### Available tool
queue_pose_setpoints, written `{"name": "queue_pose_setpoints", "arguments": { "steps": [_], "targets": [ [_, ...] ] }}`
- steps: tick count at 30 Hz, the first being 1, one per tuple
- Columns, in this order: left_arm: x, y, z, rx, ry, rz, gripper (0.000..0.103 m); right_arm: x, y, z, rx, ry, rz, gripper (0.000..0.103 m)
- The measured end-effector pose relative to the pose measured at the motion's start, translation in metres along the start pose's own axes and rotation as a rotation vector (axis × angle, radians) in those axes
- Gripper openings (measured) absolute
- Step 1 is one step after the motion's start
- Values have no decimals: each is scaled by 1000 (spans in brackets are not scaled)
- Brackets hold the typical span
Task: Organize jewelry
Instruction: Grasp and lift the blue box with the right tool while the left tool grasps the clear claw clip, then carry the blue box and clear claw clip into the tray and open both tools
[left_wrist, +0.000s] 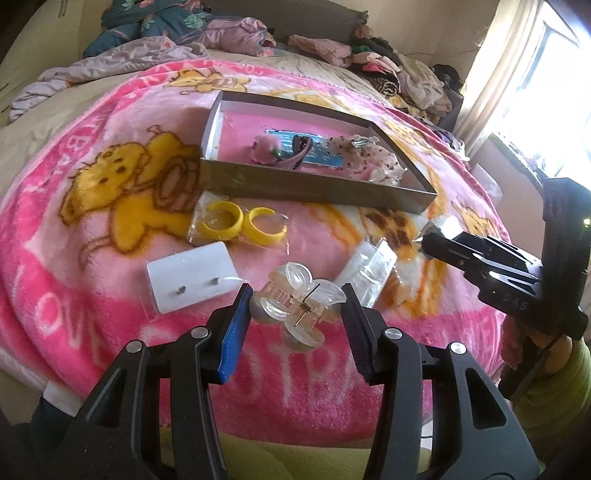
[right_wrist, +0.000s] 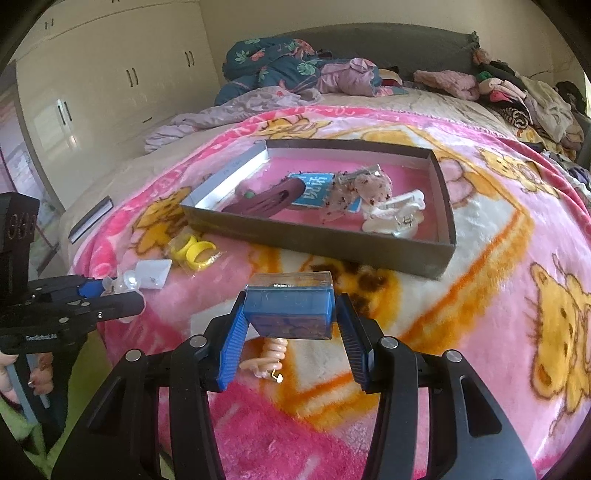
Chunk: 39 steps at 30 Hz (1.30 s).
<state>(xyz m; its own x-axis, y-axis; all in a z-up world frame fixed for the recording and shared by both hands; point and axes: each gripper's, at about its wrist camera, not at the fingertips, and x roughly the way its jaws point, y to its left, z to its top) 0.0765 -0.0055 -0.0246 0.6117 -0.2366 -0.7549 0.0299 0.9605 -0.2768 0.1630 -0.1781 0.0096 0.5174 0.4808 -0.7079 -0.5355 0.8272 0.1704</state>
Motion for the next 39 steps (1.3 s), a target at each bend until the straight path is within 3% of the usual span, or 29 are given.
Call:
{"name": "queue_pose_setpoints", "arguments": {
  "steps": [13,39],
  "targets": [
    [-1,18,29,-24,-31,4,40,-2,-1,20,3,-40,-1,46],
    [4,27,94,-36,-103,-11,40,-19,-38,60,58,-152,-102,46]
  ]
}}
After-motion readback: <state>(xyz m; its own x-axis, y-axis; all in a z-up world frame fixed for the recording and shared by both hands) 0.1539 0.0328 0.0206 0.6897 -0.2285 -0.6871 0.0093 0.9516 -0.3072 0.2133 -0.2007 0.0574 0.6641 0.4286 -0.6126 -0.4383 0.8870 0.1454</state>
